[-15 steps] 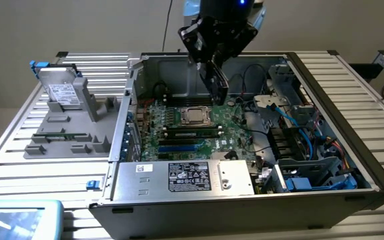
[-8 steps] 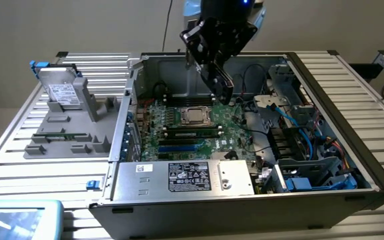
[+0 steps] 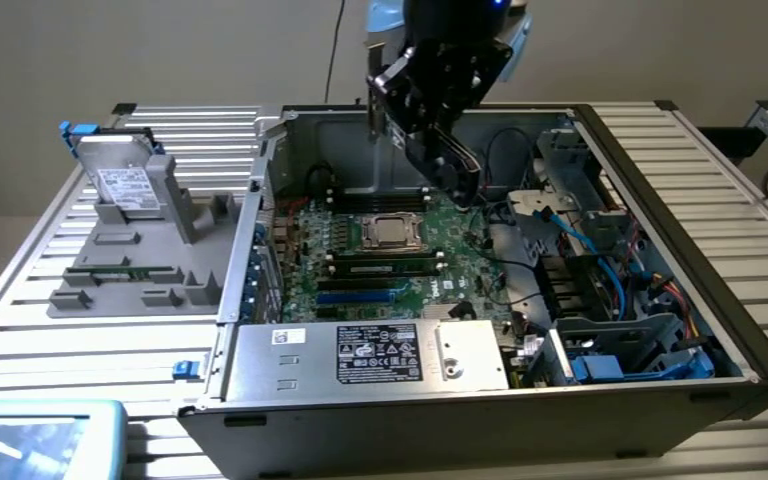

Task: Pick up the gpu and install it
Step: 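Insert the gpu into the slot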

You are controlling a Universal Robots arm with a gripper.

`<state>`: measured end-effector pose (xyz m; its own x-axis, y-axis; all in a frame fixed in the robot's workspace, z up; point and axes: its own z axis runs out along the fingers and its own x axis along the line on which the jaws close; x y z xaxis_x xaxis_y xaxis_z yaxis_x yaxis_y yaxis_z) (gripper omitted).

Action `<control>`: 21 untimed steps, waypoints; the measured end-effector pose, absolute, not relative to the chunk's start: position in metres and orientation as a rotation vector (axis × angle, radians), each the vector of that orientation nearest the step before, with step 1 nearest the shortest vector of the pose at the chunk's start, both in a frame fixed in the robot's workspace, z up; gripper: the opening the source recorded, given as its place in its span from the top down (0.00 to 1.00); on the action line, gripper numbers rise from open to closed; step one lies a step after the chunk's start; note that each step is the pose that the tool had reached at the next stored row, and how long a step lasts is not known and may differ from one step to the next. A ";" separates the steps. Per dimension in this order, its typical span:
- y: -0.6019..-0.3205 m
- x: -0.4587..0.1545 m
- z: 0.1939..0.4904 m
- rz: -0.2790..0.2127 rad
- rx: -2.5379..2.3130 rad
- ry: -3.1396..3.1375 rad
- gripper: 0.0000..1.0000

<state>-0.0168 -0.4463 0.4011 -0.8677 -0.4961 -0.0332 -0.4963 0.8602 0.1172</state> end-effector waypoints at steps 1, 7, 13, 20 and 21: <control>-0.446 -0.017 0.401 0.189 -0.831 3.017 0.72; -0.446 -0.017 0.401 0.174 -0.971 2.948 0.72; -0.446 -0.017 0.401 0.169 -1.113 2.886 0.72; -0.446 -0.017 0.401 0.169 -1.261 2.813 0.72; -0.446 -0.017 0.401 0.168 -1.283 2.800 0.72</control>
